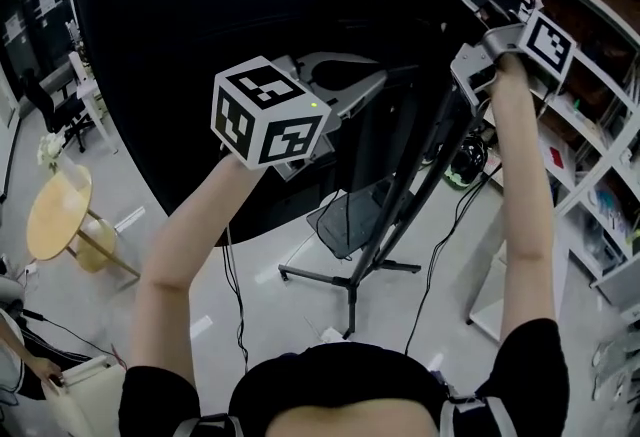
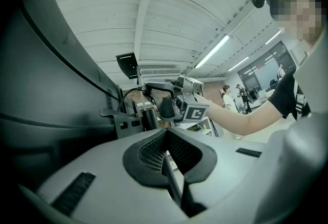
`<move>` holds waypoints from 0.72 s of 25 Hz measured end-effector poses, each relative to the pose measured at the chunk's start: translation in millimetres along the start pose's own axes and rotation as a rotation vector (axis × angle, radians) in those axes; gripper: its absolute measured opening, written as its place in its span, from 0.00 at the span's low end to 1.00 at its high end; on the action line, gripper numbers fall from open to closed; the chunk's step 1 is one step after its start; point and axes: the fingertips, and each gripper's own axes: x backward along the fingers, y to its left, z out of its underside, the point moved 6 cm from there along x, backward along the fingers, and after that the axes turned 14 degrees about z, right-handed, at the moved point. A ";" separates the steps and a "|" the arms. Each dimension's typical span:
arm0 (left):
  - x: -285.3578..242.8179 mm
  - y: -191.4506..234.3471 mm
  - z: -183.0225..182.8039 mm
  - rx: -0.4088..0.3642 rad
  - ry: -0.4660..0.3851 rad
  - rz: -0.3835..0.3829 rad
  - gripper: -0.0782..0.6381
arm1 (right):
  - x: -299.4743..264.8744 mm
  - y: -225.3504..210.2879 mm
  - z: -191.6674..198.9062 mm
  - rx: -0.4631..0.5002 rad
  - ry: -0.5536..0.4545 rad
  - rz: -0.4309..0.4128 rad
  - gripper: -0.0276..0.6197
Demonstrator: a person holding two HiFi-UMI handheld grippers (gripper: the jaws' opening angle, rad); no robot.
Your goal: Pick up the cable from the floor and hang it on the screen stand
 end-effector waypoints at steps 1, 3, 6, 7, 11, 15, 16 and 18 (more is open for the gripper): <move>-4.6 0.5 -1.2 0.003 -0.001 0.005 0.12 | 4.8 -2.6 -6.9 0.003 -0.010 0.003 0.25; -10.5 -0.3 -1.3 0.006 -0.005 0.015 0.12 | 14.7 -4.6 -13.7 0.007 -0.022 0.006 0.25; -18.7 -5.9 -1.3 0.010 -0.014 0.039 0.12 | 33.6 -2.6 -19.0 0.011 -0.046 0.006 0.25; -22.1 -8.7 -1.5 0.008 -0.014 0.050 0.12 | 40.9 -1.8 -21.3 0.013 -0.057 0.004 0.25; -34.5 -25.8 1.7 -0.015 -0.018 0.086 0.12 | 74.1 -6.1 -19.6 0.003 -0.087 -0.009 0.25; -48.6 -41.7 15.4 -0.022 -0.016 0.119 0.12 | 108.5 -29.0 -2.5 -0.022 -0.104 0.007 0.25; -52.2 -45.1 21.5 -0.020 -0.011 0.124 0.12 | 115.8 -36.2 4.1 -0.031 -0.104 0.015 0.25; -56.1 -52.0 37.2 -0.006 -0.009 0.127 0.12 | 125.9 -48.9 22.4 -0.058 -0.093 0.021 0.25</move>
